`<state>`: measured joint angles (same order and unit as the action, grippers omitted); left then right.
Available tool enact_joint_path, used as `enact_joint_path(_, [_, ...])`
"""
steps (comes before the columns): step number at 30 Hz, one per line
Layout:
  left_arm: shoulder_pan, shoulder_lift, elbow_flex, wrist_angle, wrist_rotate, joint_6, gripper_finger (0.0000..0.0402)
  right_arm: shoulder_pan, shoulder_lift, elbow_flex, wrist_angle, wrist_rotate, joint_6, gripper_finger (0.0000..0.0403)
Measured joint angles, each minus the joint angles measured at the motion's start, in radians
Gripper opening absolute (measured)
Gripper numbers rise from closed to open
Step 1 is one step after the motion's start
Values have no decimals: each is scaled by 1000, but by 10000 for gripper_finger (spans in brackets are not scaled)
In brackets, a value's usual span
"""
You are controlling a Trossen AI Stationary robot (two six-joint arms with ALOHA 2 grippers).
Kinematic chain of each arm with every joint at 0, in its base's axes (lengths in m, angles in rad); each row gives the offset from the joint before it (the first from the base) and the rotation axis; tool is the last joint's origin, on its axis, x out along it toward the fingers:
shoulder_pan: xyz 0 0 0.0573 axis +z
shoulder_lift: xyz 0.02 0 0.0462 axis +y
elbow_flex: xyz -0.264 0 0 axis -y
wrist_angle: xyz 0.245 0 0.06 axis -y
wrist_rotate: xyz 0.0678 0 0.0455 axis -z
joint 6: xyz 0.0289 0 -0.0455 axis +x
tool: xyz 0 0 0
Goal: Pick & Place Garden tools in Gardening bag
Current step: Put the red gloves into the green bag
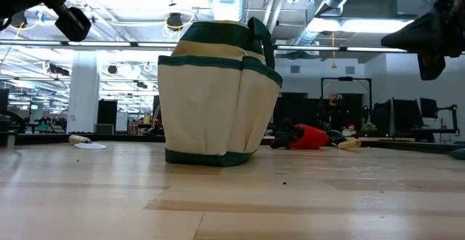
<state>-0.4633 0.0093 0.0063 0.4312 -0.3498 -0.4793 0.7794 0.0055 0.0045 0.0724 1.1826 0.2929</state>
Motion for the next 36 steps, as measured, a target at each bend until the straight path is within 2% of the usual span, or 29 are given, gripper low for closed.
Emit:
enact_joint_path(7, [0,0,0,119,-95,-9,3,-30,0,0,153,-6,310,0])
enact_joint_path(11, [0,0,0,171,-157,-42,3,-81,0,2,321,46,331,0])
enact_joint_path(14, [0,0,0,172,-190,-35,3,-130,0,41,414,37,192,0])
enact_joint_path(18, [0,0,0,173,-195,-34,9,-186,5,175,447,-132,-129,9])
enact_joint_path(20, [0,0,0,173,-196,-34,17,-200,43,277,410,-153,-264,28])
enact_joint_path(24, [0,0,0,177,-196,-34,39,-219,202,487,179,-121,-453,88])
enact_joint_path(29, [0,0,0,179,-197,-34,72,-264,431,715,-29,-41,-595,186])
enact_joint_path(33, [0,0,0,180,-197,-34,96,-348,575,849,-89,-6,-666,253])
enact_joint_path(36, [0,0,0,180,-208,-34,112,-423,665,937,-146,-39,-686,273])
